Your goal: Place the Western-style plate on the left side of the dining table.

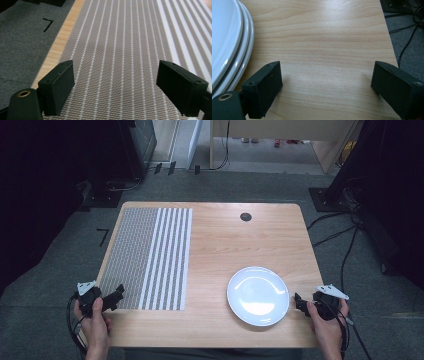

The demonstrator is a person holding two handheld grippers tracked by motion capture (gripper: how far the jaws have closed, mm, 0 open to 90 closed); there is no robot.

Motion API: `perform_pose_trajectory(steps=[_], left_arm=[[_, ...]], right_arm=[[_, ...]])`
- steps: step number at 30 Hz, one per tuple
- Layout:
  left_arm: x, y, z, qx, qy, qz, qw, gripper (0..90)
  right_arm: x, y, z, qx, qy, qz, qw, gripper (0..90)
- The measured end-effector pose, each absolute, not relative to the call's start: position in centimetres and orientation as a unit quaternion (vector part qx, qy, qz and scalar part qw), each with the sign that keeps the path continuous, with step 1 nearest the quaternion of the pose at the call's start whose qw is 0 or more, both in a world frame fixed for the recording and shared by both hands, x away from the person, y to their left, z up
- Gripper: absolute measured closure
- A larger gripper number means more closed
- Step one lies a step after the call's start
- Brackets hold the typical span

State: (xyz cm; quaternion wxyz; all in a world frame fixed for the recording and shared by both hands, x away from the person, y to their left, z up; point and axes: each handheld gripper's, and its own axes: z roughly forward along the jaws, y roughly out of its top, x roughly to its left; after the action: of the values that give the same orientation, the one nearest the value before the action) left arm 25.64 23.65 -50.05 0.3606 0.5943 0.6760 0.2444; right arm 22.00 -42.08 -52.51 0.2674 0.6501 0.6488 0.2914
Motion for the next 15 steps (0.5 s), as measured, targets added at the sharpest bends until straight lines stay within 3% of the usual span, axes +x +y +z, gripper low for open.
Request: perform_pose_trajectory(steps=[3, 15], left_arm=[[25.6, 22.0, -49.6, 0.606, 0.662, 0.248, 0.364, 15.1], [25.6, 17.8, -48.3, 0.637, 0.612, 0.255, 0.393, 15.0]], right_arm=[[22.1, -42.1, -52.4, 0.65, 0.644, 0.295, 0.277, 14.5], [22.1, -41.9, -51.9, 0.646, 0.636, 0.317, 0.28, 15.1]])
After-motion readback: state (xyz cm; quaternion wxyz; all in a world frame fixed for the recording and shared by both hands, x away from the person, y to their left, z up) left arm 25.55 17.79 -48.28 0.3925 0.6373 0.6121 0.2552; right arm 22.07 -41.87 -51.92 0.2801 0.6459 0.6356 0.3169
